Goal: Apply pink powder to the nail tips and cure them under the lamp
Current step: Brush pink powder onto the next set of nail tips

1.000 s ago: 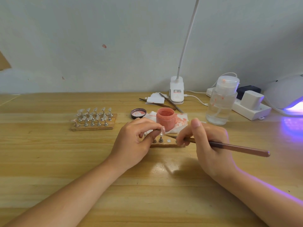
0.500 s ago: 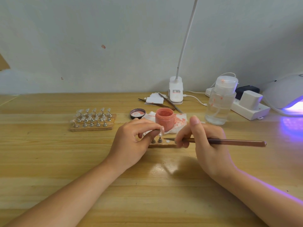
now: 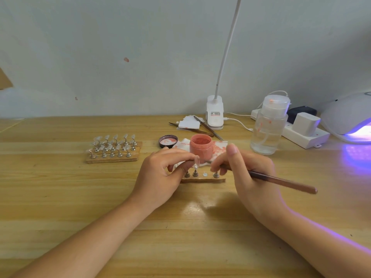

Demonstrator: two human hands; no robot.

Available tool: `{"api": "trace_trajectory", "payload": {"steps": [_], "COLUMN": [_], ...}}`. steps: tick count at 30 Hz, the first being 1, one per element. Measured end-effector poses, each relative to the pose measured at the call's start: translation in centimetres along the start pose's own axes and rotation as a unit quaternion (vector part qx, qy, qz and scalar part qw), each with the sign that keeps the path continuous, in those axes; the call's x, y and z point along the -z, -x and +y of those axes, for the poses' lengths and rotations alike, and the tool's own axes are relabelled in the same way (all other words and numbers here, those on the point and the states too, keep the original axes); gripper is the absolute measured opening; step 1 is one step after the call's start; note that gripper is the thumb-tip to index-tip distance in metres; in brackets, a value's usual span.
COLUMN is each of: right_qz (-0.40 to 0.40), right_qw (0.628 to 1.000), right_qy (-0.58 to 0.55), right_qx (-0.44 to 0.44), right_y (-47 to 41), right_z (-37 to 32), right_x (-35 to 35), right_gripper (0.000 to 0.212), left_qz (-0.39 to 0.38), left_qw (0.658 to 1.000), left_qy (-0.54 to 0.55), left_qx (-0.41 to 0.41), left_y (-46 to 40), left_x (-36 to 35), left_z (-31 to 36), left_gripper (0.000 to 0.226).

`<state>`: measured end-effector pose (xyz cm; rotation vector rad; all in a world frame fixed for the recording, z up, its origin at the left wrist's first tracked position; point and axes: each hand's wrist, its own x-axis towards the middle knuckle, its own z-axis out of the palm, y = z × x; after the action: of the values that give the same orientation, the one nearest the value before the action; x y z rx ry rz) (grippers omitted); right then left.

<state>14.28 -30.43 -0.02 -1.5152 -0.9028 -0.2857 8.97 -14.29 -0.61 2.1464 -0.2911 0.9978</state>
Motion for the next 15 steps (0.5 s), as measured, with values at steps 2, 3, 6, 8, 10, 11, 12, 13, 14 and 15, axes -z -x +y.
{"api": "trace_trajectory", "payload": {"steps": [2, 3, 6, 8, 10, 11, 12, 13, 14, 15], "right_qz": [-0.006, -0.001, 0.015, 0.005, -0.003, 0.001, 0.009, 0.018, 0.023, 0.020], "right_qw": [0.999, 0.999, 1.000, 1.000, 0.999, 0.998, 0.998, 0.998, 0.999, 0.999], "right_qy": [-0.030, -0.039, -0.016, -0.009, -0.027, -0.045, -0.055, -0.052, -0.041, -0.030], "right_qx": [-0.032, -0.030, 0.018, 0.010, -0.029, -0.042, -0.041, -0.028, -0.011, 0.000], "right_y": [0.14, 0.18, 0.06, 0.03, 0.16, 0.23, 0.26, 0.26, 0.23, 0.19], "right_z": [-0.08, -0.14, -0.17, -0.17, -0.26, -0.31, -0.33, -0.31, -0.27, -0.24], "right_x": [0.03, 0.02, -0.01, -0.04, -0.09, -0.10, -0.08, -0.07, -0.07, -0.08], "right_gripper": [0.046, 0.046, 0.046, 0.048, 0.051, 0.051, 0.050, 0.049, 0.048, 0.047], "left_qz": [0.002, 0.003, 0.002, -0.001, 0.003, 0.006, 0.010, 0.013, 0.012, 0.010], "left_qw": [1.000, 1.000, 1.000, 1.000, 1.000, 1.000, 1.000, 1.000, 1.000, 1.000], "left_qy": [0.003, 0.006, 0.011, 0.005, 0.006, 0.007, 0.008, 0.007, 0.004, 0.001], "left_qx": [0.002, 0.004, 0.012, 0.014, 0.019, 0.022, 0.024, 0.024, 0.022, 0.020], "left_y": [0.00, 0.02, 0.07, 0.07, 0.03, 0.04, 0.04, 0.06, 0.07, 0.09], "left_x": [-0.06, -0.06, 0.05, 0.04, -0.03, -0.04, -0.06, -0.03, -0.02, 0.00], "left_z": [-0.01, 0.00, -0.02, -0.06, -0.05, 0.00, 0.03, 0.07, 0.09, 0.09], "left_gripper": [0.021, 0.021, 0.021, 0.021, 0.018, 0.016, 0.014, 0.014, 0.013, 0.013]}}
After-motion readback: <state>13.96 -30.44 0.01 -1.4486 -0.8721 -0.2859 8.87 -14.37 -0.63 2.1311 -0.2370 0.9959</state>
